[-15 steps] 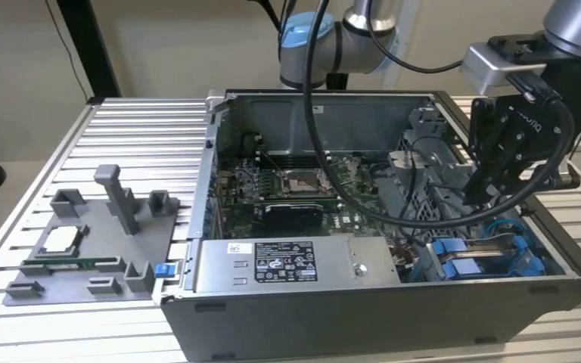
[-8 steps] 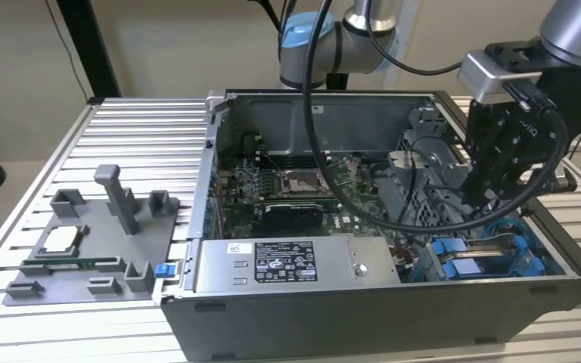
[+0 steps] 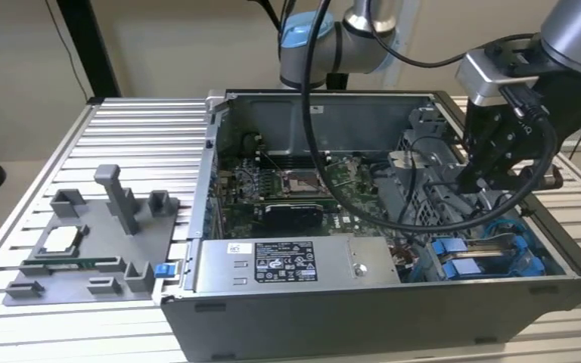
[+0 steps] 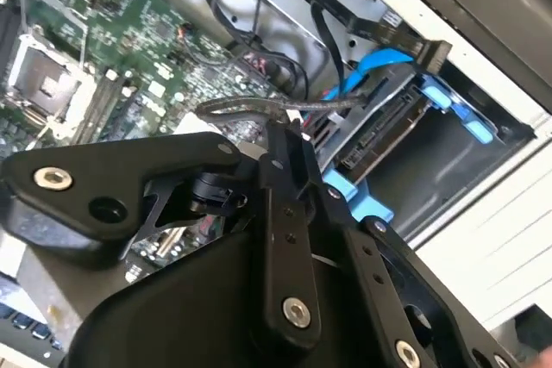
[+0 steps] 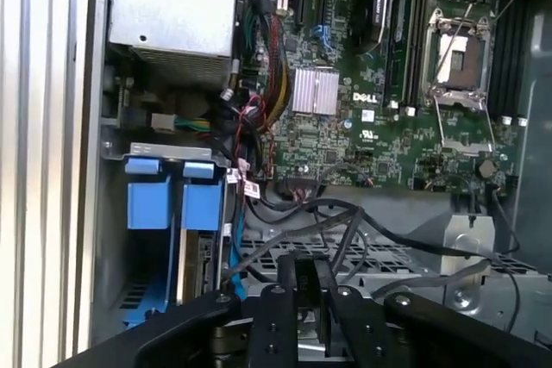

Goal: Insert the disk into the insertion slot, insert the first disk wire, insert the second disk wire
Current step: 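Insert the first disk wire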

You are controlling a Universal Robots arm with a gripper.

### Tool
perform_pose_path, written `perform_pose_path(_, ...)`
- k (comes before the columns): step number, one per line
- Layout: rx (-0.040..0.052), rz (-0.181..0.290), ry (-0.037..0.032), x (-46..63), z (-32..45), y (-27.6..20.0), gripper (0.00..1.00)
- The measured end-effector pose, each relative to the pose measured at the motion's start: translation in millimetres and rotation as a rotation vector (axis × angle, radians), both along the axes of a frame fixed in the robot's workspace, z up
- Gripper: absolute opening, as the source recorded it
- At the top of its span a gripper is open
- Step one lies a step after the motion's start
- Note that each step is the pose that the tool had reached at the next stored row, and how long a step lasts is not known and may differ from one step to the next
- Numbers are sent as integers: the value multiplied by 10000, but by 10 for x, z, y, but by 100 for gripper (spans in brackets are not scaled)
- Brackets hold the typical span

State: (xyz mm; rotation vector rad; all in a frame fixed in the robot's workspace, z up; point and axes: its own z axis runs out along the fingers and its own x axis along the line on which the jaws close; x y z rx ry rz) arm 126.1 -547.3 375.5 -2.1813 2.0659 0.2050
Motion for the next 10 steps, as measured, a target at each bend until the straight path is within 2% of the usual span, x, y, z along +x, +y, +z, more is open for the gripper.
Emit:
perform_pose_path(2, 17, -1, 31, 18, 3, -14, 0)
perform_pose_path(5, 11, -1, 241, 57, 4, -67, 0)
perform_pose_path(6, -2, -1, 286, 66, 3, -93, 0)
perform_pose_path(8, -40, -1, 340, 82, 3, -148, 0)
perform_pose_path(10, -51, -1, 356, 112, 1, -199, 0)
